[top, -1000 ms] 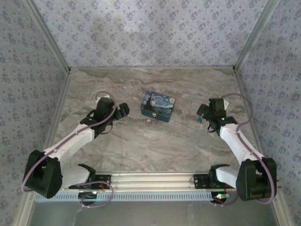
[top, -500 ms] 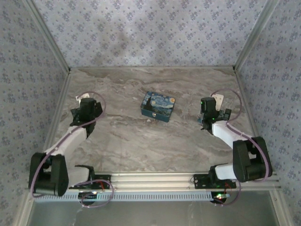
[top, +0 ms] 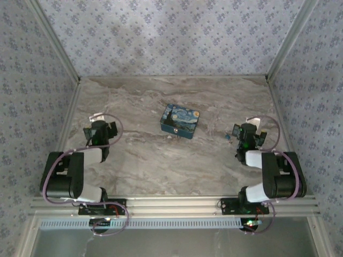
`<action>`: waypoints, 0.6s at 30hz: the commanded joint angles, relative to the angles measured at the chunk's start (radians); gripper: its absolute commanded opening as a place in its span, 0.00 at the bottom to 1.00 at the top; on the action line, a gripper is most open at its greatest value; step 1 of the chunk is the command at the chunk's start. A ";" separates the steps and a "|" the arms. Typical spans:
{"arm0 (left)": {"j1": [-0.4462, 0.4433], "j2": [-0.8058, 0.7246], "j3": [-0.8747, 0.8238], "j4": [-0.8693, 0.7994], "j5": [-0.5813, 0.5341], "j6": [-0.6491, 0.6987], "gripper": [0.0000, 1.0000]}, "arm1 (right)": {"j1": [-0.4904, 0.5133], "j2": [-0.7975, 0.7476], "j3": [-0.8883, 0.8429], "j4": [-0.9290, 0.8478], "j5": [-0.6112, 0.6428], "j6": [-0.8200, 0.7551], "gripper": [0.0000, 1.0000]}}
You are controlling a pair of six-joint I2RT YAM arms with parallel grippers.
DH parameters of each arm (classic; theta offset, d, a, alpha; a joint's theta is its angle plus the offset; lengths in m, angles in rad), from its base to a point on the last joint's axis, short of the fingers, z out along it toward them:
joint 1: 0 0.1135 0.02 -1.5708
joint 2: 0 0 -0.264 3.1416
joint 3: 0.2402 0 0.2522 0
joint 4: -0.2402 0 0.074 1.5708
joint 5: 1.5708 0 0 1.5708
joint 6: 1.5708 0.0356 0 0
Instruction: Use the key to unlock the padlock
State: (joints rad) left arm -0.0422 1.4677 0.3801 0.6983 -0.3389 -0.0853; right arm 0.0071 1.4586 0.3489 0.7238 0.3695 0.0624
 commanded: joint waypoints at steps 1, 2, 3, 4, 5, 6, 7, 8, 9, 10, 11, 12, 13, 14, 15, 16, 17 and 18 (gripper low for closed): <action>0.006 0.095 -0.001 0.241 0.128 0.073 0.98 | 0.006 0.102 0.001 0.233 -0.179 -0.083 1.00; 0.011 0.075 0.001 0.193 0.121 0.056 0.98 | 0.005 0.064 0.018 0.121 -0.135 -0.062 1.00; 0.016 0.060 0.022 0.125 0.111 0.040 0.98 | -0.005 0.061 0.020 0.136 -0.133 -0.025 1.00; 0.021 0.076 0.002 0.198 0.114 0.044 0.98 | 0.010 0.077 0.002 0.197 -0.106 -0.059 1.00; 0.018 0.072 0.008 0.178 0.091 0.034 0.98 | 0.033 0.071 0.004 0.174 -0.069 -0.072 1.00; 0.019 0.064 0.014 0.147 0.093 0.030 0.98 | 0.030 0.067 0.003 0.176 -0.078 -0.062 1.00; 0.019 0.073 0.005 0.185 0.089 0.035 0.98 | 0.023 0.074 0.008 0.176 -0.098 -0.069 1.00; 0.019 0.071 0.007 0.175 0.090 0.033 0.98 | 0.014 0.068 0.014 0.147 -0.120 -0.063 1.00; 0.018 0.066 0.010 0.161 0.089 0.033 0.98 | 0.006 0.067 0.013 0.155 -0.134 -0.061 1.00; 0.018 0.072 0.007 0.178 0.089 0.034 0.98 | 0.004 0.071 0.017 0.149 -0.139 -0.060 1.00; 0.018 0.066 0.011 0.160 0.091 0.032 0.98 | 0.001 0.069 0.018 0.142 -0.142 -0.059 1.00; 0.018 0.069 0.009 0.169 0.090 0.033 0.98 | -0.002 0.071 0.021 0.141 -0.148 -0.058 1.00; 0.019 0.069 0.009 0.170 0.090 0.034 0.98 | -0.004 0.068 0.022 0.134 -0.151 -0.056 1.00; 0.019 0.067 0.010 0.163 0.090 0.032 0.98 | -0.005 0.069 0.021 0.140 -0.152 -0.056 1.00; 0.019 0.070 0.009 0.169 0.090 0.034 0.98 | -0.005 0.069 0.020 0.141 -0.150 -0.056 1.00; 0.019 0.069 0.009 0.164 0.090 0.032 0.98 | -0.003 0.069 0.020 0.143 -0.149 -0.058 1.00; 0.018 0.069 0.010 0.166 0.090 0.032 0.98 | -0.001 0.068 0.016 0.149 -0.146 -0.059 1.00; 0.019 0.068 0.010 0.166 0.091 0.032 0.98 | -0.001 0.067 0.017 0.148 -0.146 -0.058 1.00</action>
